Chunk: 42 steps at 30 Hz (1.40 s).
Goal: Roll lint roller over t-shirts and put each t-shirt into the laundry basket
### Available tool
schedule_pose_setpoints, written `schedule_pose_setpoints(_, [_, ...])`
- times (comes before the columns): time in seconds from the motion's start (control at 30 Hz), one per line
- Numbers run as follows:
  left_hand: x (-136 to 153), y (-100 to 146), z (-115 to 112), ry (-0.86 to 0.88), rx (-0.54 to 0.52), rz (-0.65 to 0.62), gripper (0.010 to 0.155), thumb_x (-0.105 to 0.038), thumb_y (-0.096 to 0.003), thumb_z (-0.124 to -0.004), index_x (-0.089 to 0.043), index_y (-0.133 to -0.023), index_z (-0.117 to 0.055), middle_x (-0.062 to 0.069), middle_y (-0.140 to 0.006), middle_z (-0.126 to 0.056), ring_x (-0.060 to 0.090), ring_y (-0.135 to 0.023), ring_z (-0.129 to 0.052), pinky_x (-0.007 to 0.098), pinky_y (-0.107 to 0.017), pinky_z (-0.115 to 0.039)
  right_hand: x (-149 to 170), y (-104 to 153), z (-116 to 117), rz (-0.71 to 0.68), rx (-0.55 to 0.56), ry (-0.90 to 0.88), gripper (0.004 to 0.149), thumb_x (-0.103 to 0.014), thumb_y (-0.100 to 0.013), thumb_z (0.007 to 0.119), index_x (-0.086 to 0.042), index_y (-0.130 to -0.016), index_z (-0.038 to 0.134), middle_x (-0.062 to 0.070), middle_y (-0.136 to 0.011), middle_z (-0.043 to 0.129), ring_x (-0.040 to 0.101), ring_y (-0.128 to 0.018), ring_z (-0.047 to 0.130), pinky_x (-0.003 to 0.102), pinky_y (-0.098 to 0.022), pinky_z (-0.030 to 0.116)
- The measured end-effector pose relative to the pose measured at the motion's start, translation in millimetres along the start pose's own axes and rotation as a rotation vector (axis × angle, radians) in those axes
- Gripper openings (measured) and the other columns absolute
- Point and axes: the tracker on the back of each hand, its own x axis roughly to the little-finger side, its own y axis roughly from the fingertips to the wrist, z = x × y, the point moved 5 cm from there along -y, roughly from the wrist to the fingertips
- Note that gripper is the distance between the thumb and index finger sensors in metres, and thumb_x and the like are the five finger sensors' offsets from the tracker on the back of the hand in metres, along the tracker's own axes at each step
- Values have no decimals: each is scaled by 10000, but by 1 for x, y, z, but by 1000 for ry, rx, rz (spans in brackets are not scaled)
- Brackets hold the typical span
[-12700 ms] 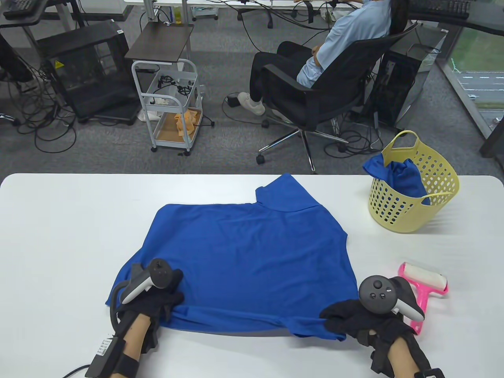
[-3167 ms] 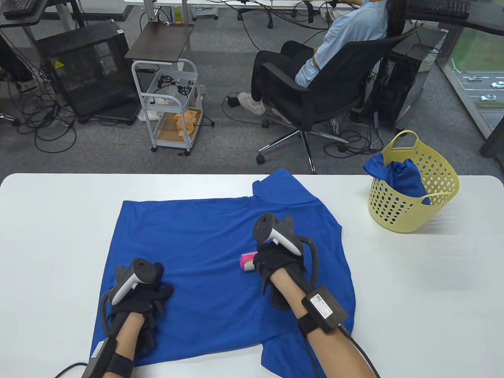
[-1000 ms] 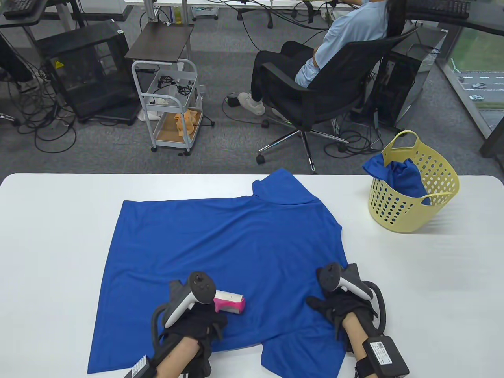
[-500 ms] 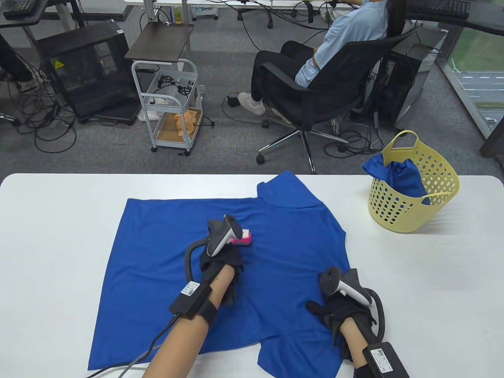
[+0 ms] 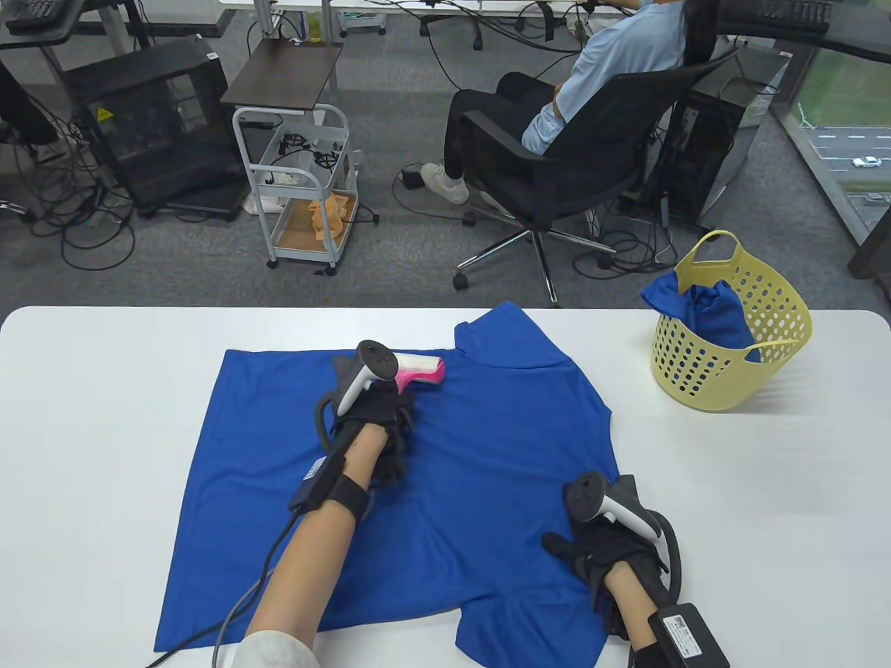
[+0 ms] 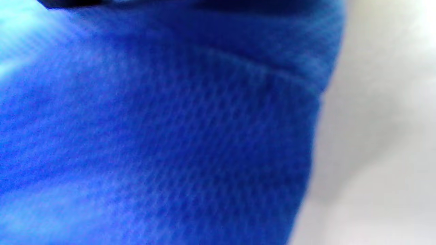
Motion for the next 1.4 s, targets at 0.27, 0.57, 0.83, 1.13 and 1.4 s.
schedule_pose_setpoints(0.27, [26, 129, 63, -22, -39, -177, 716, -518, -525, -662, -140, -1069, -390, 24, -825, -860, 65, -268, -1098, 238, -203, -932, 0, 0, 1, -4, -2, -7, 806, -645, -497, 465, -302, -985, -78, 129, -1030, -213, 441, -892, -169, 737, -591, 54])
schedule_pose_setpoints(0.57, [71, 199, 3, -228, 313, 134, 677, -507, -539, -714, -143, -1075, -520, 82, -770, -927, 60, -186, -1111, 221, -137, -941, 0, 1, 2, -2, 8, -14, 800, -644, -497, 453, -302, -985, -81, 128, -1029, -218, 438, -891, -174, 737, -588, 43])
schedule_pose_setpoints(0.83, [39, 147, -10, -310, 264, 204, 683, -527, -550, -674, -160, -1080, -449, 72, -778, -915, 84, -208, -1106, 243, -153, -936, 0, 2, 3, -4, 13, -26, 798, -643, -497, 451, -304, -984, -83, 123, -1028, -223, 433, -888, -184, 733, -585, 31])
schedule_pose_setpoints(1.13, [4, 6, -17, -230, 150, 340, 747, -548, -534, -654, -293, -1099, -237, 37, -895, -828, 206, -567, -1100, 376, -407, -940, 0, 2, 3, -8, 19, -28, 795, -643, -499, 447, -305, -986, -81, 121, -1031, -220, 434, -889, -184, 732, -585, 29])
schedule_pose_setpoints(1.4, [-10, -16, -3, -154, -21, 166, 701, -556, -507, -671, -265, -1078, -389, -24, -785, -916, 150, -422, -1144, 303, -307, -963, 0, 2, 3, -9, 8, -26, 796, -641, -501, 443, -300, -983, -90, 125, -1025, -230, 437, -883, -191, 735, -581, 24])
